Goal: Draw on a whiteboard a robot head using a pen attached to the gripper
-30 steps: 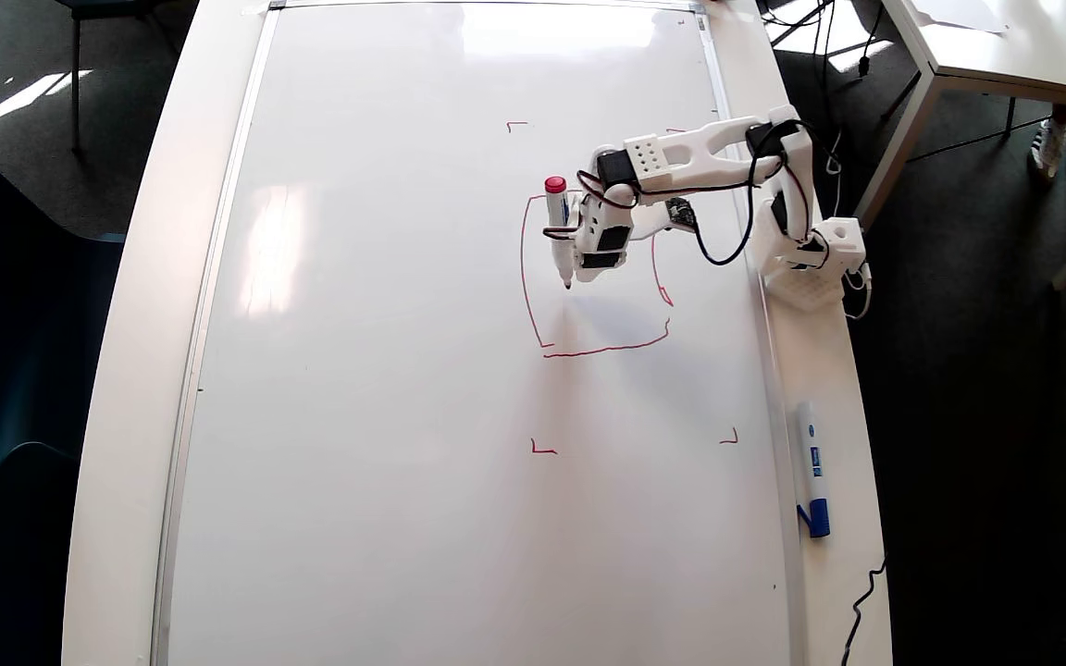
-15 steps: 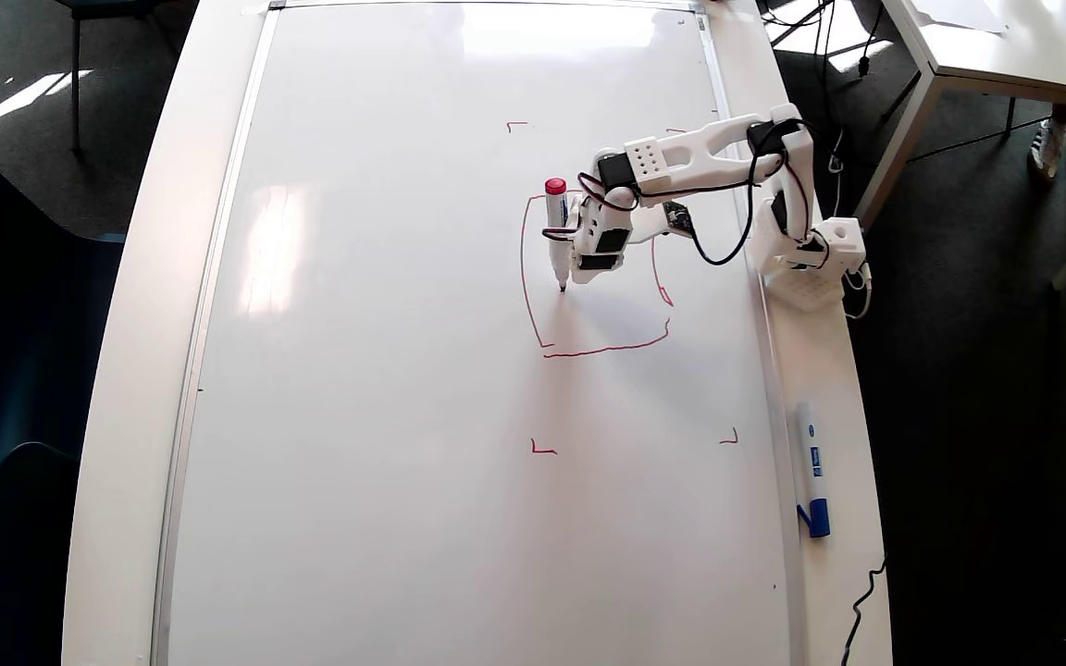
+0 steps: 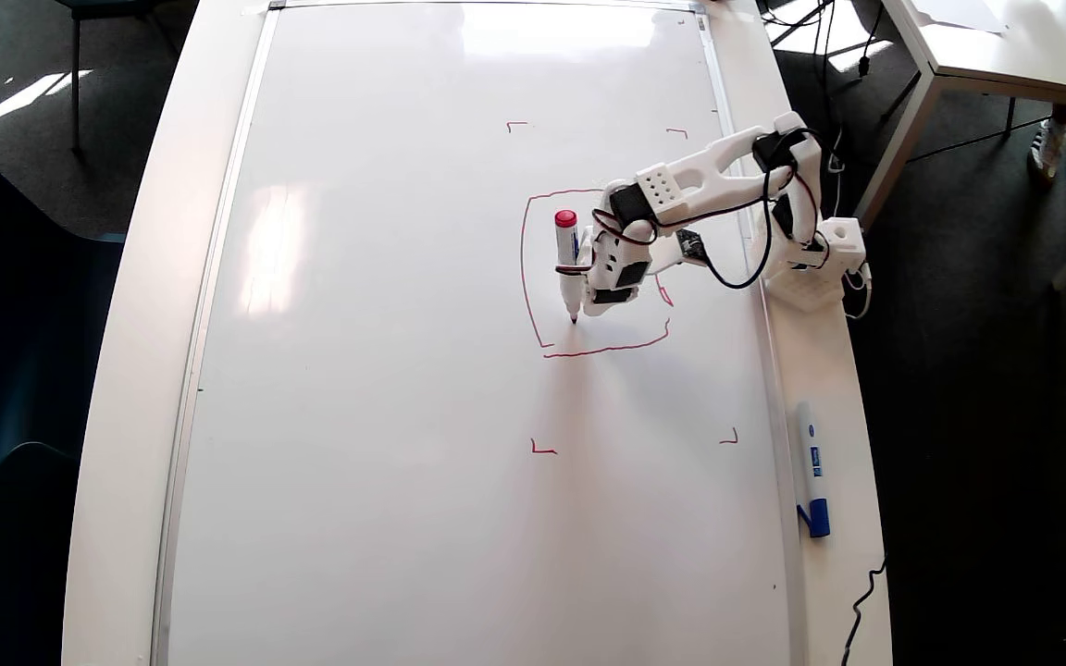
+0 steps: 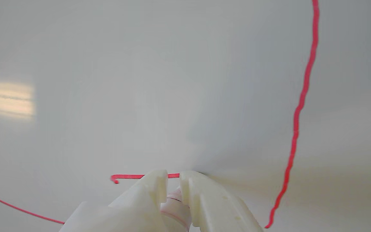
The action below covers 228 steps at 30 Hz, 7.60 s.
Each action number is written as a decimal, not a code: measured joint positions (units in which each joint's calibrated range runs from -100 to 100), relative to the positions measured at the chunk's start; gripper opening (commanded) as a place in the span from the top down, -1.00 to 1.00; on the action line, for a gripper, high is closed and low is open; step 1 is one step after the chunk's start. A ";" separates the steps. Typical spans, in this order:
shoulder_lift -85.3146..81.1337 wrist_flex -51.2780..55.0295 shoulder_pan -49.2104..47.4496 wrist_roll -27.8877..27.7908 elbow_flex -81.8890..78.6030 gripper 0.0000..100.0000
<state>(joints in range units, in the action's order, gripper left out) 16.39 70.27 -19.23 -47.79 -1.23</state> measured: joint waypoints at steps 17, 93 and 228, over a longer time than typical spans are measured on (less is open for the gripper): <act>-7.29 0.08 -0.23 0.16 -11.60 0.98; -8.89 3.29 15.76 -5.39 -2.10 0.97; -13.21 -2.79 16.14 -9.62 -10.96 0.97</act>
<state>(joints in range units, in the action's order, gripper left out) 3.18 67.48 -3.09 -57.41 -12.20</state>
